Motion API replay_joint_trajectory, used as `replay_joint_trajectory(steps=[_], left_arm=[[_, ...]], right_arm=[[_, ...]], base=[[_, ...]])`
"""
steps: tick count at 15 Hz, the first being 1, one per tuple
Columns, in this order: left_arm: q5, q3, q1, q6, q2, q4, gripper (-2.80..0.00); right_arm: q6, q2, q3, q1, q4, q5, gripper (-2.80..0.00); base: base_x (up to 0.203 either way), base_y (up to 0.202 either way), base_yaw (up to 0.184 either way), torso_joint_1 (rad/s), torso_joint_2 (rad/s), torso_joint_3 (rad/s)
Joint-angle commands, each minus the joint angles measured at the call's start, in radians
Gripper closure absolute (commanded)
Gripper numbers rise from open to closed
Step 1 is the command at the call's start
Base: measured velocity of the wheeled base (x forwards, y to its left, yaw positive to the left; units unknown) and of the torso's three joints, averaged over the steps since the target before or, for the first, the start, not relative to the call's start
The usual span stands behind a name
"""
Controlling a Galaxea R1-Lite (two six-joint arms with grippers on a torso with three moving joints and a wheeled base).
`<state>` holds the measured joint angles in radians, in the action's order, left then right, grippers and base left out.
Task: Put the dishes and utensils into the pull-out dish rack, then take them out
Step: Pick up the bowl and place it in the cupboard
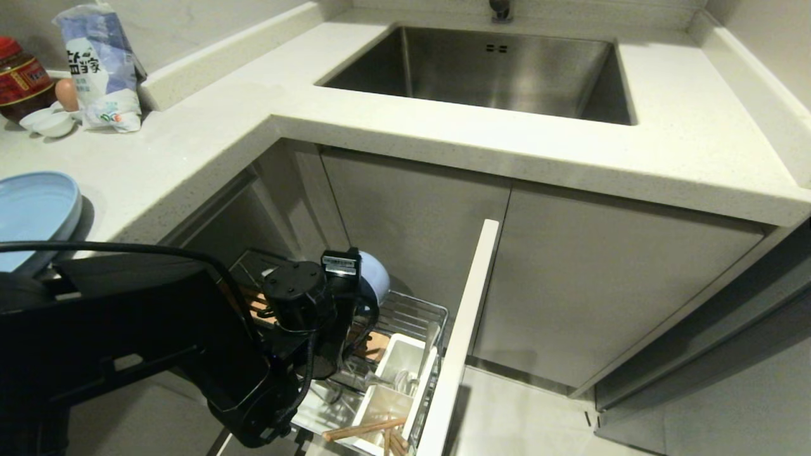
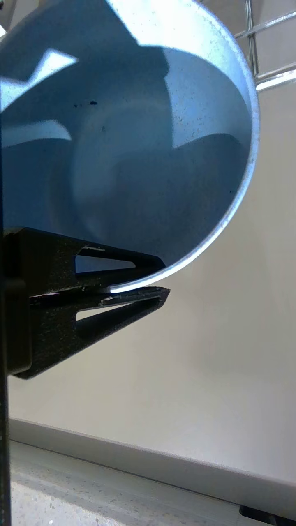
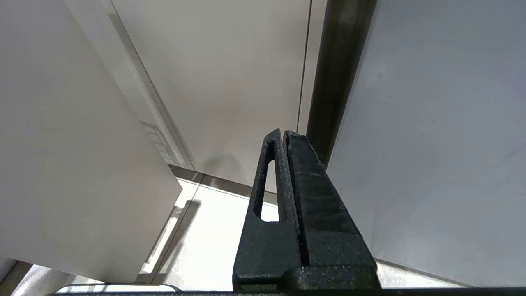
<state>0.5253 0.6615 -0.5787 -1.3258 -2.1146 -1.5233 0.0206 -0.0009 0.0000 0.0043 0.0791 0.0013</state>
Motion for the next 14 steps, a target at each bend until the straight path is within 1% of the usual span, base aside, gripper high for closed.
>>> replay_joint_trajectory(steps=[1,4,6,9,14], left_arm=[[0.004,-0.015,0.0,-0.021,0.041,-0.007,0.0],[-0.007,-0.053,0.002,-0.079,0.048,-0.007,0.0],[-0.026,-0.063,0.002,-0.089,0.052,-0.007,0.0],[-0.027,-0.072,0.002,-0.128,0.023,-0.007,0.0],[-0.028,-0.069,0.002,-0.135,-0.005,-0.007,0.0]], right_arm=[[0.001,-0.001,0.026,0.0,0.001,0.0,0.0],[0.0,-0.001,0.026,0.001,0.001,0.0,0.0],[-0.001,-0.001,0.026,0.0,0.001,0.0,0.0],[0.001,-0.001,0.026,0.0,0.001,0.0,0.0],[-0.001,-0.001,0.026,0.0,0.001,0.0,0.0]], base=[[0.0,0.0,0.0,0.0,0.0,0.0],[0.0,0.0,0.0,0.0,0.0,0.0],[0.0,0.0,0.0,0.0,0.0,0.0],[0.0,0.0,0.0,0.0,0.0,0.0],[0.0,0.0,0.0,0.0,0.0,0.0]])
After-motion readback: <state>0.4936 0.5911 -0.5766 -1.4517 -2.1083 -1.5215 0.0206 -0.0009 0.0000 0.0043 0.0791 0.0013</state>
